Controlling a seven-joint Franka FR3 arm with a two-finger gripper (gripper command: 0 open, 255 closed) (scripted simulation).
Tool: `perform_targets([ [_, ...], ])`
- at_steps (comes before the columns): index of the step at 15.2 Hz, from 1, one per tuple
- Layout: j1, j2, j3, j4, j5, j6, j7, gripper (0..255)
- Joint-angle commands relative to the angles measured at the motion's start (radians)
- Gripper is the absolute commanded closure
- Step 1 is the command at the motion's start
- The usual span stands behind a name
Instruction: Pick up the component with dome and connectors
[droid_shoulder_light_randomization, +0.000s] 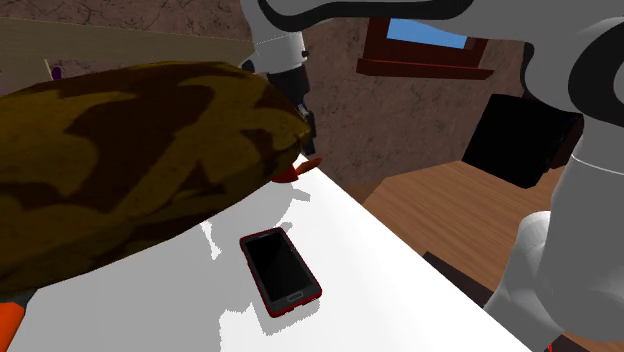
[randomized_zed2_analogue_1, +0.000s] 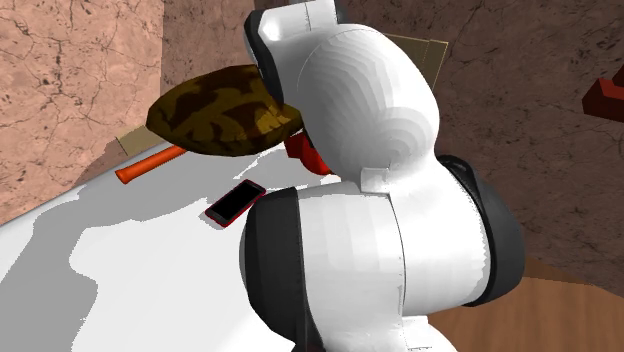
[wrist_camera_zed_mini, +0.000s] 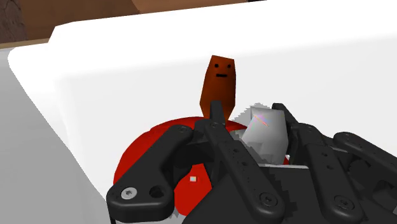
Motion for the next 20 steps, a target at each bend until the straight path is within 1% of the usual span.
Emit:
perform_targets([
  [1,0.001,0.004,0.001,-0.002,0.001,0.002,0.000,255],
  [5,0.001,0.004,0.001,0.003,0.000,-0.003,-0.001,255],
  [6,0.001,0.008,0.001,0.021,-0.001,-0.018,-0.002,255],
  [14,0.009,0.048,0.003,0.185,-0.012,-0.141,-0.015,255],
  [20,0.019,0.098,0.005,0.339,-0.026,-0.246,-0.026,255],
])
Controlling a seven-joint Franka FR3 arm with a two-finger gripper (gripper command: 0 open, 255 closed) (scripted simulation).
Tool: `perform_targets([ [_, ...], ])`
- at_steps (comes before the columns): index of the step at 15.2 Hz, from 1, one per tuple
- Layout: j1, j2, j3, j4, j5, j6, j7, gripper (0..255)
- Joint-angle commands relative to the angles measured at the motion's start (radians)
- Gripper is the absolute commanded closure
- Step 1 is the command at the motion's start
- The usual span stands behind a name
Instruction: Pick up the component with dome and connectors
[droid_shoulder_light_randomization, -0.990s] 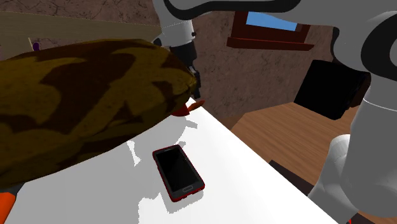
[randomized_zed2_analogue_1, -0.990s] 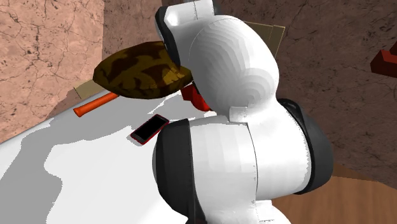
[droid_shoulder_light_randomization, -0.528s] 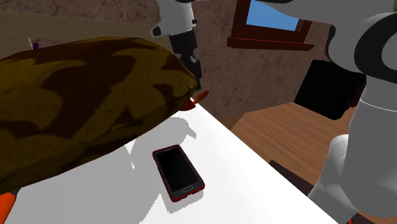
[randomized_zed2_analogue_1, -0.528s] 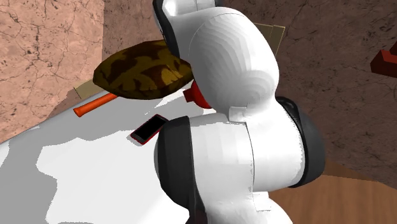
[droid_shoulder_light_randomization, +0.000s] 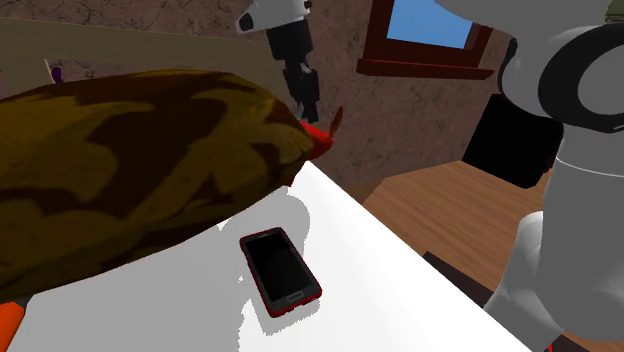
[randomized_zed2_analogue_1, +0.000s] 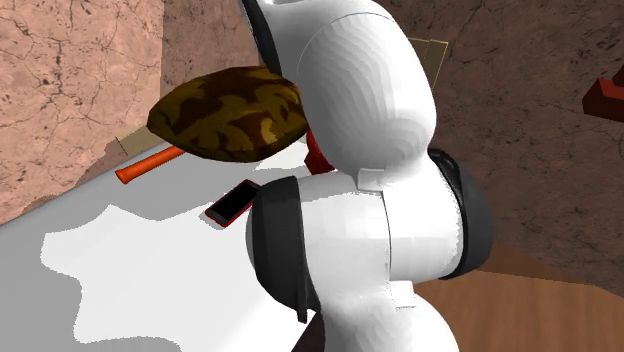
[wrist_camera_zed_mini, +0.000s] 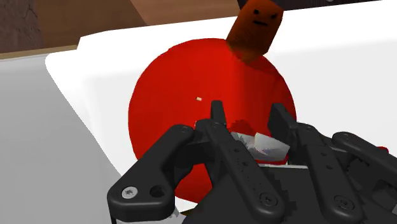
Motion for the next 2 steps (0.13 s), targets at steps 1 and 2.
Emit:
perform_targets([
  [1,0.002,0.010,0.000,0.033,-0.003,-0.023,-0.003,255],
  [2,0.002,0.009,0.000,0.033,-0.003,-0.023,-0.003,255],
])
